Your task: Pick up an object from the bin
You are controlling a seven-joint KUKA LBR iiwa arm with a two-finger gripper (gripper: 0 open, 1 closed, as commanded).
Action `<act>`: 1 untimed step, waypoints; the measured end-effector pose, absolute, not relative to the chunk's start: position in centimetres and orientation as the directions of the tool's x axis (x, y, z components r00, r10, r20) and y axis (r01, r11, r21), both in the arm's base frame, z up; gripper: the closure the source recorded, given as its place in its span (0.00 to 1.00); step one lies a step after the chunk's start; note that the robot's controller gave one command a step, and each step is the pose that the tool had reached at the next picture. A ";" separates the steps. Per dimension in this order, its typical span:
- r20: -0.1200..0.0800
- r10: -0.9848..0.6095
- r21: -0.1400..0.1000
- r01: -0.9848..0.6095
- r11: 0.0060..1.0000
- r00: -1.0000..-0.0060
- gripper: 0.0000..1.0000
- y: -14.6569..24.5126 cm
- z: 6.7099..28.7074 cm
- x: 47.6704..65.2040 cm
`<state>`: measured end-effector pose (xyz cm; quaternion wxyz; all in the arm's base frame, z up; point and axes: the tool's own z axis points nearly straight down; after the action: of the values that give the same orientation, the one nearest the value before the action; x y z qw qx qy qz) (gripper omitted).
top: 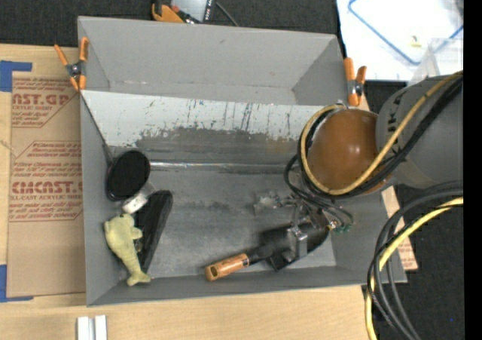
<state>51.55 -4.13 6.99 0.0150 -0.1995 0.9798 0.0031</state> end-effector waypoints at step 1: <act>-0.031 -0.391 0.000 -0.391 0.920 -0.920 0.00 -4.1 7.0 51.5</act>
Offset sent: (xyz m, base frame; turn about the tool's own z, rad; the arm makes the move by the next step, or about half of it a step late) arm -0.0087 0.0348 0.0021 0.1531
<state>51.55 -4.12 7.00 0.0149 -0.1995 0.9798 0.0032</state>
